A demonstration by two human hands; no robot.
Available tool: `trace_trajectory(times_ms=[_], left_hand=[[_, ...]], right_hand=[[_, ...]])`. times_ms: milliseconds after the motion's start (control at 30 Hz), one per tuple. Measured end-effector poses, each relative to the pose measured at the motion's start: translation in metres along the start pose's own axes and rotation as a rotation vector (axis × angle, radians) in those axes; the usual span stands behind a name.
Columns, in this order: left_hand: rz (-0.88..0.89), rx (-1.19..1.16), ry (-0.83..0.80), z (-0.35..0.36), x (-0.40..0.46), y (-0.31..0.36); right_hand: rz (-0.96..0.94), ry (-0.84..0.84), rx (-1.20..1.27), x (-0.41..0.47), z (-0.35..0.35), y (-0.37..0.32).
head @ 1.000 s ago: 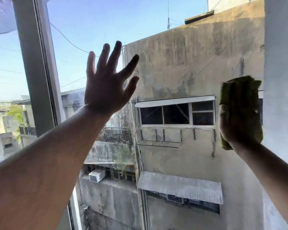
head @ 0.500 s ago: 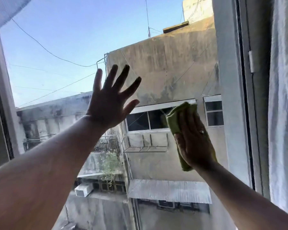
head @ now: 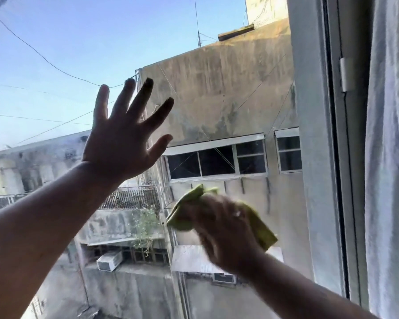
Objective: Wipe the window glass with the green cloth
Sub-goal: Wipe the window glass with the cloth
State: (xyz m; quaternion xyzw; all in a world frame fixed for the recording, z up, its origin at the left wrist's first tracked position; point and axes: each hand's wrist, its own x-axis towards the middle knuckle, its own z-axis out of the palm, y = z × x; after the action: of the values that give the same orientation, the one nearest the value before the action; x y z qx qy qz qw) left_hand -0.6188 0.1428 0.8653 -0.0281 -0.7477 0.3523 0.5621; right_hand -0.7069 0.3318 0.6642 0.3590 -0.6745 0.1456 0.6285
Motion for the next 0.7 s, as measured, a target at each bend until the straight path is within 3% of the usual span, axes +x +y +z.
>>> trace_trajectory(times_ms=[33, 100, 267, 333, 400, 467, 533, 567, 600, 700], left_hand=[[0.003, 0.004, 0.000, -0.001, 0.000, 0.000], [0.007, -0.004, 0.004, -0.001, 0.000, -0.001], [0.001, 0.006, 0.016, 0.001, -0.003, -0.003], [-0.003, -0.001, 0.033, 0.000, -0.004, -0.006], [-0.017, 0.021, 0.038, 0.000, -0.004, -0.008], [-0.018, -0.002, 0.041, 0.006, -0.002, 0.000], [-0.003, 0.005, 0.047, 0.007, -0.001, 0.001], [-0.002, 0.001, 0.048, 0.008, 0.001, 0.001], [0.005, 0.001, 0.050, 0.009, 0.002, -0.001], [0.012, -0.012, 0.042, 0.008, 0.004, -0.001]], right_hand=[[-0.144, -0.053, 0.001, -0.006, 0.004, -0.012], [-0.164, -0.063, -0.010, -0.005, 0.007, -0.002], [0.627, 0.112, -0.047, 0.027, -0.016, 0.082], [0.816, 0.161, -0.047, 0.044, -0.015, 0.079], [0.642, 0.139, -0.042, 0.052, -0.003, 0.045], [0.183, 0.015, -0.008, 0.039, 0.010, 0.021], [-0.220, -0.073, 0.003, 0.037, 0.004, 0.039], [-0.273, -0.072, -0.034, 0.042, -0.004, 0.066], [-0.203, -0.051, -0.082, 0.049, -0.011, 0.093], [0.472, 0.007, -0.095, 0.071, -0.040, 0.158]])
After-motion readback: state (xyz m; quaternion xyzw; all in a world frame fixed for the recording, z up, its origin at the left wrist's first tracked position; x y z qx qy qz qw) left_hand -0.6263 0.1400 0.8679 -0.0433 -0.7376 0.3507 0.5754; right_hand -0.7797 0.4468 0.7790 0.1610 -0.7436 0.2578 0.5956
